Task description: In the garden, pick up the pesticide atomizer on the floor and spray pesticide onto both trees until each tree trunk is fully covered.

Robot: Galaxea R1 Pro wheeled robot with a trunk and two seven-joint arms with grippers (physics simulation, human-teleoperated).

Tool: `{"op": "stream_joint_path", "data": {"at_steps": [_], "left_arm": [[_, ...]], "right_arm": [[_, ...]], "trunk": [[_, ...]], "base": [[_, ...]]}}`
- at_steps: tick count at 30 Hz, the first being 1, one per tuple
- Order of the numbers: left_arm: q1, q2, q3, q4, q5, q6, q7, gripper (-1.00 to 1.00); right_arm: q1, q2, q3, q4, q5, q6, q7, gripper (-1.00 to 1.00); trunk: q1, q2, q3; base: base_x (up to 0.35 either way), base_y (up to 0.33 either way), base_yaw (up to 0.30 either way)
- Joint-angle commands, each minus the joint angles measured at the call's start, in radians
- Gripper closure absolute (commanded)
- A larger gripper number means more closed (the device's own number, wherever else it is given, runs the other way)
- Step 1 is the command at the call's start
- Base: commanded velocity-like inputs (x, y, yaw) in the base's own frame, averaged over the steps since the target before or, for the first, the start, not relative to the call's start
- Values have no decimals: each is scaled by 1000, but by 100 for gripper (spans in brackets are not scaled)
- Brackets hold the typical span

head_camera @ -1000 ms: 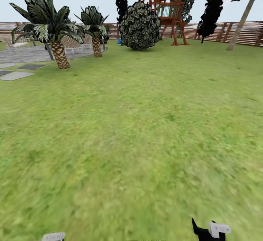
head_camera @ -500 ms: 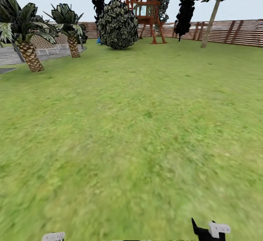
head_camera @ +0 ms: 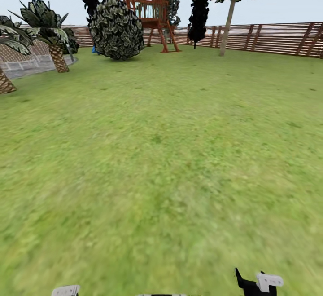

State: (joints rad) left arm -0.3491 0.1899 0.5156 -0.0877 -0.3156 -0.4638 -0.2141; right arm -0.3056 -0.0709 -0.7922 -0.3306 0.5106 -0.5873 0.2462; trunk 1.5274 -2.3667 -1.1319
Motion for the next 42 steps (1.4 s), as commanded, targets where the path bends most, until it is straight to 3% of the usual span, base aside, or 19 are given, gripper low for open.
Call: {"op": "stream_joint_path", "data": {"at_steps": [1,16,35,38,42], "left_arm": [[0,0,9,0,-5,-3,-6,100],[-1,0,10,0,-2,-1,-5,100],[-1,3,12,-1,10,-1,-4,100],[-1,3,12,-1,10,-1,-4,100],[-1,2,12,0,9,-1,-4,100]], "right_arm": [[-1,0,-9,1,3,-3,8,-100],[-1,0,-9,1,3,-3,8,-100],[-1,2,-6,10,6,-3,7,-100],[-1,2,-6,76,9,-4,8,-100],[-1,15,-4,256,9,-3,6,-100]], "trunk": [[0,0,-1],[0,0,-7],[0,0,-13],[0,0,-13],[0,0,-13]], "base": [[0,-57,-283],[14,-5,-283],[332,0,-232],[341,0,-8],[341,0,-1]]}}
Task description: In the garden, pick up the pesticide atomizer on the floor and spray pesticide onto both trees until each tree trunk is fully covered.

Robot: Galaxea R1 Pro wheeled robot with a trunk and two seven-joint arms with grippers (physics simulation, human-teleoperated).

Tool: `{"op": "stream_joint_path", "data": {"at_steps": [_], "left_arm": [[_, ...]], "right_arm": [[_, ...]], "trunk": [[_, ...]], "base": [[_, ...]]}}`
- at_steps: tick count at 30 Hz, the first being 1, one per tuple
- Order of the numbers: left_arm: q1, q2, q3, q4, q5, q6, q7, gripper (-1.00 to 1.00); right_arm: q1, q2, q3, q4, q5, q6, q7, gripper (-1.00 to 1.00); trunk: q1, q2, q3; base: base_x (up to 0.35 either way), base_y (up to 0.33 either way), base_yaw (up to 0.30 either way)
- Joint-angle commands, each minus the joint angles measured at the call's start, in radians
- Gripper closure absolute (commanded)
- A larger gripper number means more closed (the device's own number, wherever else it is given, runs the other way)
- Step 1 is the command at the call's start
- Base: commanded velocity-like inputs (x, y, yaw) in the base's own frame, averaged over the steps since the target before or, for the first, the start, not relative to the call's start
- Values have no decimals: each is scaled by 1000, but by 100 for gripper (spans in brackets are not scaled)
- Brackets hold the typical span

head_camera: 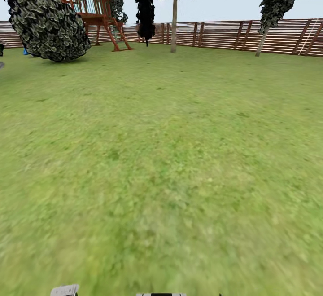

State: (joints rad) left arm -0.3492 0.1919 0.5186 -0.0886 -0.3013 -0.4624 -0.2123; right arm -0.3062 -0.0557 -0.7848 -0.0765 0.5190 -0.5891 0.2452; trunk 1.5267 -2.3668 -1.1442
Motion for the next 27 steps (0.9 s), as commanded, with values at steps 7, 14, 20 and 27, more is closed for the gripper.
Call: {"op": "stream_joint_path", "data": {"at_steps": [7,14,20,27], "left_arm": [[0,0,9,1,-4,-2,-5,100],[0,1,9,0,-4,-1,-5,100],[-1,1,9,0,-4,-1,-5,100],[-1,3,9,0,0,-1,-5,100]], "right_arm": [[-1,10,-12,47,1,-1,8,-100],[-1,10,-11,47,1,-1,8,-100],[-1,10,-11,47,1,-1,8,-100],[-1,10,-11,47,1,-1,8,-100]], "trunk": [[0,0,-1],[0,0,-1],[0,0,-1],[0,0,-1]], "base": [[341,-4,0],[341,-108,0],[337,-134,0],[319,-149,0]]}}
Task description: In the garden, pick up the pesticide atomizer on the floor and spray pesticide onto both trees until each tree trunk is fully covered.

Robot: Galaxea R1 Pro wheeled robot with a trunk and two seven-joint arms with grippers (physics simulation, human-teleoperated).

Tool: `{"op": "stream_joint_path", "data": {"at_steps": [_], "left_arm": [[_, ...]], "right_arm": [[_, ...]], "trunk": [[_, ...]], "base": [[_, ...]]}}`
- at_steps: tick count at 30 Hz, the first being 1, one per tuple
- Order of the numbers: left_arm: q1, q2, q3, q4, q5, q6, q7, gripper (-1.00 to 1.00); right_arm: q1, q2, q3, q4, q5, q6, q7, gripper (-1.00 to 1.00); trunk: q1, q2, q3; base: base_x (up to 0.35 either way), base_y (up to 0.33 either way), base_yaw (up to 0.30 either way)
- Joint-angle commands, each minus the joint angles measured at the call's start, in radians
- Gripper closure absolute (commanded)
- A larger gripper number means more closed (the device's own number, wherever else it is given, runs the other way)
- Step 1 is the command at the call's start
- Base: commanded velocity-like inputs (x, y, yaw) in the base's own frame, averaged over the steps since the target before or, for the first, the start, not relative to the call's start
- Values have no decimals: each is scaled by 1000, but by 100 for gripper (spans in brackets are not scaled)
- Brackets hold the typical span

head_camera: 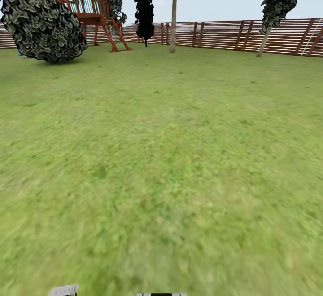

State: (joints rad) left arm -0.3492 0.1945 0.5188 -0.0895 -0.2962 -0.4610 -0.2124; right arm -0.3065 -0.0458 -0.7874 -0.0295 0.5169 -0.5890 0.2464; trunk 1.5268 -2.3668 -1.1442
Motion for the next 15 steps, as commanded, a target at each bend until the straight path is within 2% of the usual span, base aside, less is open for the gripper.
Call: {"op": "stream_joint_path", "data": {"at_steps": [1,15], "left_arm": [[0,0,9,1,-5,-2,-5,100],[-1,3,10,1,4,-3,-5,100]], "right_arm": [[0,0,-9,0,3,-2,7,-100],[0,0,-9,1,3,-2,7,-100]], "trunk": [[0,0,-1],[0,0,-1]], "base": [[328,-119,0],[331,-111,0]]}}
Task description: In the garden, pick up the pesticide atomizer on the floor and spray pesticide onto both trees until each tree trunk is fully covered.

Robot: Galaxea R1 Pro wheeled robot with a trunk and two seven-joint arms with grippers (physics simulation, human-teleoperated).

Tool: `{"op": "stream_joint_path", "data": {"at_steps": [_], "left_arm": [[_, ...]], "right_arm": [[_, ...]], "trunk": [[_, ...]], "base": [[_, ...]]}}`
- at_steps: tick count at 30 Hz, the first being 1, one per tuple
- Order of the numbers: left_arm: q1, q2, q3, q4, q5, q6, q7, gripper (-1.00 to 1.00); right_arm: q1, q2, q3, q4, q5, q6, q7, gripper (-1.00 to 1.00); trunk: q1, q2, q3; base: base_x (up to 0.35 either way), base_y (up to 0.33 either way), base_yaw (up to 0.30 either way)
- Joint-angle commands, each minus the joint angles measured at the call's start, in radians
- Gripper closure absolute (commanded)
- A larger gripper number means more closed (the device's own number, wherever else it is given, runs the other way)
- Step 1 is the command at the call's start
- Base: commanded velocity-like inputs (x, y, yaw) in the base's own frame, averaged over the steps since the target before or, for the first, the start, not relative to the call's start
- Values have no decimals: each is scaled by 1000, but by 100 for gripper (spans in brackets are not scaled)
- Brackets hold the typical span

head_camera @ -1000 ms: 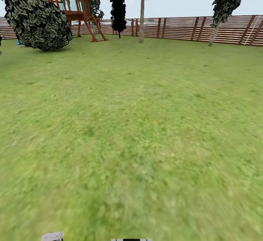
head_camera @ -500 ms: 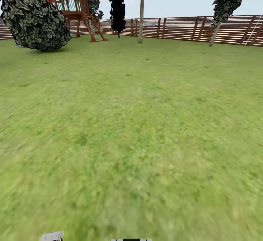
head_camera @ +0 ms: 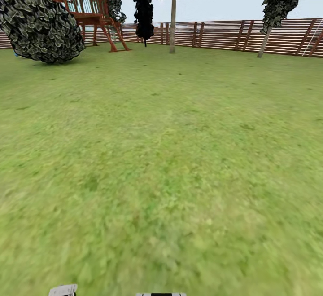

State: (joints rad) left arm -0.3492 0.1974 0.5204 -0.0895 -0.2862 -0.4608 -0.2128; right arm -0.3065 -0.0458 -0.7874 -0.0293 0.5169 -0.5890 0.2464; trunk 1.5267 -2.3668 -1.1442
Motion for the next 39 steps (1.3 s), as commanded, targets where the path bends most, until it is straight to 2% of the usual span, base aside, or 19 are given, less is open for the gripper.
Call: {"op": "stream_joint_path", "data": {"at_steps": [1,39], "left_arm": [[-1,1,9,1,-6,-3,-5,100],[0,-3,8,1,-5,-4,-5,100]], "right_arm": [[0,0,-9,0,3,-2,7,-100],[0,0,-9,1,3,-2,7,-100]], "trunk": [[0,0,-1],[0,0,-1]], "base": [[332,-110,0],[332,-110,0]]}}
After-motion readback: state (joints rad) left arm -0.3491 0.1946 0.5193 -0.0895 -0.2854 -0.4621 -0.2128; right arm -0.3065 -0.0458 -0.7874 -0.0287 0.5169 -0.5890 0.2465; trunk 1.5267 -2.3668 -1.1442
